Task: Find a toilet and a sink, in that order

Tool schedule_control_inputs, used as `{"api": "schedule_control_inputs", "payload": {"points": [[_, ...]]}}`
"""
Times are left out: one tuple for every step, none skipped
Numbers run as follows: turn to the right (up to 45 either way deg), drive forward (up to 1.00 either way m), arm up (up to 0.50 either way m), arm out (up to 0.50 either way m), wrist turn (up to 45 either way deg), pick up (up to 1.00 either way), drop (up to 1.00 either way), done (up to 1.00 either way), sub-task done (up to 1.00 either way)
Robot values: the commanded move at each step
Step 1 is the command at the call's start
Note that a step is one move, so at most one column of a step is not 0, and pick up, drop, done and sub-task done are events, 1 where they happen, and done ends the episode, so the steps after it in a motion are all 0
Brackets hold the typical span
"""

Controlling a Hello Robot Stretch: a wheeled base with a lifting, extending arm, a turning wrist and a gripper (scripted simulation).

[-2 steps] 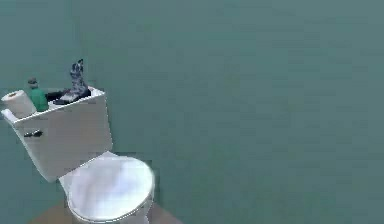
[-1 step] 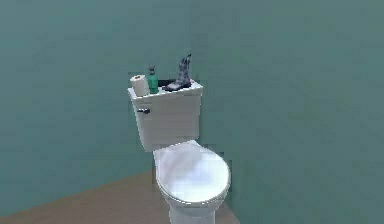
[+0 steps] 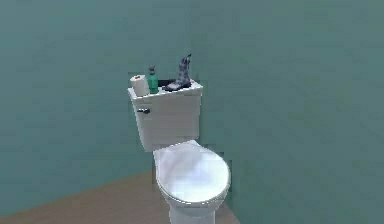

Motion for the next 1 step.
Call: {"api": "schedule_control_inputs", "payload": {"points": [[-45.0,0.0,0.0,0.0,0.0,0.0,0.0,0.0,0.0]]}}
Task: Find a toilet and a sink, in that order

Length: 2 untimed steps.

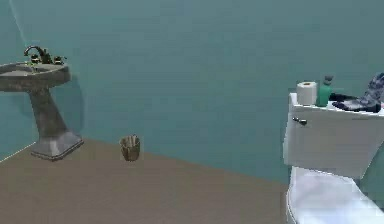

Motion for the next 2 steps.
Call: {"api": "schedule_control_inputs", "payload": {"points": [[-39.0,0.0,0.0,0.0,0.0,0.0,0.0,0.0,0.0],[0.0,1.0,0.0,0.0,0.0,0.0,0.0,0.0,0.0]]}}
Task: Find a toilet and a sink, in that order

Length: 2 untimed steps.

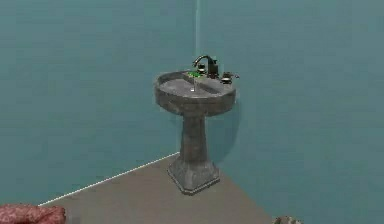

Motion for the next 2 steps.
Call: {"api": "schedule_control_inputs", "payload": {"points": [[0.0,0.4,0.0,0.0,0.0,0.0,0.0,0.0,0.0],[0.0,0.0,0.0,0.0,0.0,0.0,0.0,1.0,0.0]]}}
